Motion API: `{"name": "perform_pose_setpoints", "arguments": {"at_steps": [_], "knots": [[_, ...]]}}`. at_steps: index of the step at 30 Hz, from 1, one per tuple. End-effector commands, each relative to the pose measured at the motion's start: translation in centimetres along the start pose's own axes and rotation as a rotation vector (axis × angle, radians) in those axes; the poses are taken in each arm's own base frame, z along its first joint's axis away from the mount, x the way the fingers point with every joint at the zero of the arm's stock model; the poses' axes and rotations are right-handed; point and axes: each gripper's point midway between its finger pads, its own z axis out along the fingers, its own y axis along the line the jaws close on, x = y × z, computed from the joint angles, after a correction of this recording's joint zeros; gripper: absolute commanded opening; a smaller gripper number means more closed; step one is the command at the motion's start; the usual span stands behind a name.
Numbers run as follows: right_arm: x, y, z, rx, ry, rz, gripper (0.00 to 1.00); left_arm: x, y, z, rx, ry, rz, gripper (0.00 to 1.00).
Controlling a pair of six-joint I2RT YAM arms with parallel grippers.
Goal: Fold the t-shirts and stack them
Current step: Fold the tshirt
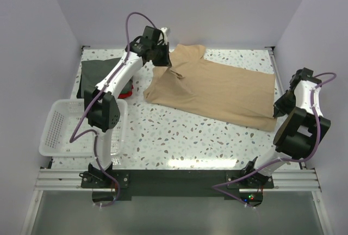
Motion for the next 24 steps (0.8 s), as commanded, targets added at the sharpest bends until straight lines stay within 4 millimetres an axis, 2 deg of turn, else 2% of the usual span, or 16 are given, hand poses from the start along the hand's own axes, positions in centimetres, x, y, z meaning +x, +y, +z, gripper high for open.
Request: {"name": "perform_pose_setpoints", "arguments": {"at_steps": [1,10,12,16,20,21,22,24], "knots": [[-1.3,0.1,-1.0,0.003,-0.062,0.010,0.00,-3.0,-0.9,-0.9,0.055,-0.090,0.045,0.00],[-1.2,0.3,0.4,0.009,-0.036,0.011,0.00,-3.7,-0.2,0.6,0.066,-0.097,0.044,0.00],[-1.6,0.4,0.4,0.007,-0.045,0.016,0.00,-4.3,-0.1,1.0,0.067,-0.113,0.050,0.00],[-1.8,0.6,0.5,0.003,-0.044,0.019,0.00,-5.3,-0.1,2.5,0.093,-0.142,0.061,0.00],[-2.3,0.9,0.4,-0.005,-0.062,0.026,0.00,-6.0,1.0,4.1,0.063,-0.171,0.049,0.00],[-2.4,0.8,0.5,-0.004,-0.062,0.027,0.00,-6.7,1.3,4.5,0.059,-0.199,0.045,0.02],[-2.5,0.9,0.5,-0.008,-0.066,0.026,0.05,-6.7,2.0,5.1,0.039,-0.206,0.035,0.23],[-2.7,1.3,0.3,-0.030,-0.085,0.024,0.22,-7.6,2.4,5.2,0.022,-0.241,0.009,0.49]]}}
